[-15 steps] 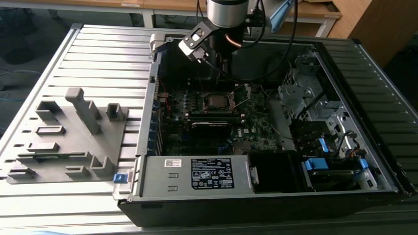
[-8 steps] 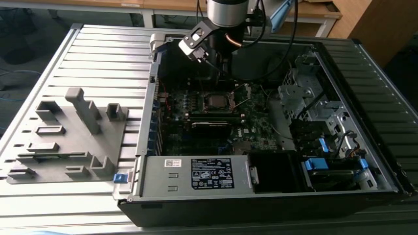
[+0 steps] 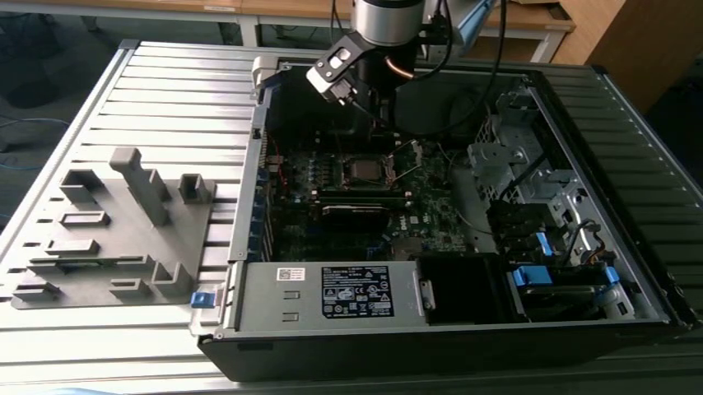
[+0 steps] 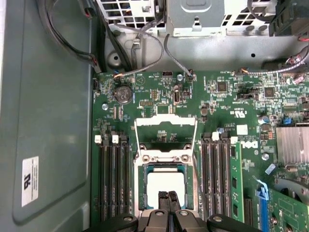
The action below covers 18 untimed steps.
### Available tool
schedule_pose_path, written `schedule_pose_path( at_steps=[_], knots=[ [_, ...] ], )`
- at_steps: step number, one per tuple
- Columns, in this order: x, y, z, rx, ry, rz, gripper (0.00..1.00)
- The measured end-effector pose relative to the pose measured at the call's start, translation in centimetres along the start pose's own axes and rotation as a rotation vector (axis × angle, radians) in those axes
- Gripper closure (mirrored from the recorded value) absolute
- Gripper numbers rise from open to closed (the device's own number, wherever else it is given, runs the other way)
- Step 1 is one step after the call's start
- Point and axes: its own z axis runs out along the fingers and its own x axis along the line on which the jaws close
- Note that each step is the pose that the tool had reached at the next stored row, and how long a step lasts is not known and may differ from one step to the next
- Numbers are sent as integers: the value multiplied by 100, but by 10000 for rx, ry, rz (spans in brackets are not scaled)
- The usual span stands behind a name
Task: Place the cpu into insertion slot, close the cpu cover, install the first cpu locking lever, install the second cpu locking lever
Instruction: 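Close the cpu cover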
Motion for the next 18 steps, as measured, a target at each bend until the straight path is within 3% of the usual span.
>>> schedule_pose_path(
  at_steps=[5, 18],
  knots=[
    [2, 43, 4, -1, 0, 0, 89],
    [3, 67, 6, 0, 0, 1, 89]
  ],
)
